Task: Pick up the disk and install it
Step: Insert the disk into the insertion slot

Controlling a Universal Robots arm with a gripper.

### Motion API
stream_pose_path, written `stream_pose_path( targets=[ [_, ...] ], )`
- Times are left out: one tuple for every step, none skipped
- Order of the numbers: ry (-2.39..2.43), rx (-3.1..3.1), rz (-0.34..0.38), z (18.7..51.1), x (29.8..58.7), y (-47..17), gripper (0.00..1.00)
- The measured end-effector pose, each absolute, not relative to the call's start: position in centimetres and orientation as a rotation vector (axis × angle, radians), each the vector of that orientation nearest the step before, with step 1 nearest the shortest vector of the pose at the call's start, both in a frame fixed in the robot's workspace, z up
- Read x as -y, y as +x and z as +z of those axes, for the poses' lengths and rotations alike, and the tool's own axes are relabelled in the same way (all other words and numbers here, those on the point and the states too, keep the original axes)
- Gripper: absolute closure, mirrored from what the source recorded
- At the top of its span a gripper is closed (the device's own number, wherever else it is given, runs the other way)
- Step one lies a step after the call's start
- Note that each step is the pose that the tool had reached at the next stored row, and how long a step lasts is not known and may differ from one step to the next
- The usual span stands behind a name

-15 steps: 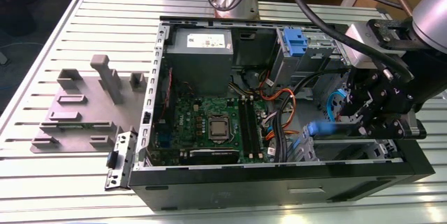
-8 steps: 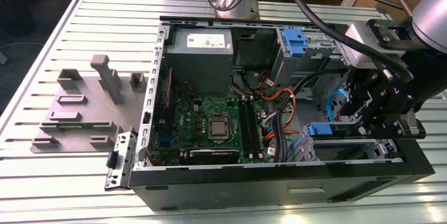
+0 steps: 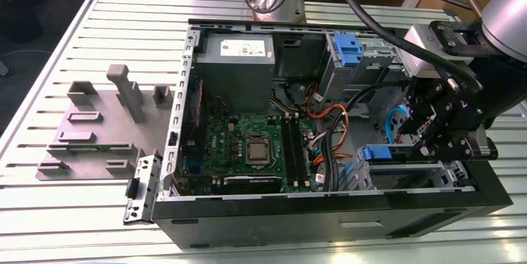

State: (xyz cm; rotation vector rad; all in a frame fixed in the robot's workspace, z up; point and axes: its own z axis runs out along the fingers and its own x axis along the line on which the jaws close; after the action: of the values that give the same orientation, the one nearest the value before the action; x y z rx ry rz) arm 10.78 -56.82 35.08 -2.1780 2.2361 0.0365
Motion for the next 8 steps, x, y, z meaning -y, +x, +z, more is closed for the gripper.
stream_pose_path(
  targets=[
    [-2.178,-2.236,0.037,35.08,56.82,10.78,0.58],
    [-2.178,-2.236,0.036,35.08,56.82,10.78,0.58],
    [-2.178,-2.236,0.036,35.09,56.82,10.78,0.58],
    [-2.178,-2.236,0.036,35.1,56.82,10.78,0.58],
    [-2.178,-2.236,0.036,35.16,56.82,10.78,0.58],
    [-2.178,-2.236,0.036,35.24,56.82,10.78,0.58],
    [-2.178,-2.236,0.036,35.31,56.82,10.78,0.58],
    [-2.178,-2.236,0.037,35.36,56.82,10.78,0.58]
  ],
)
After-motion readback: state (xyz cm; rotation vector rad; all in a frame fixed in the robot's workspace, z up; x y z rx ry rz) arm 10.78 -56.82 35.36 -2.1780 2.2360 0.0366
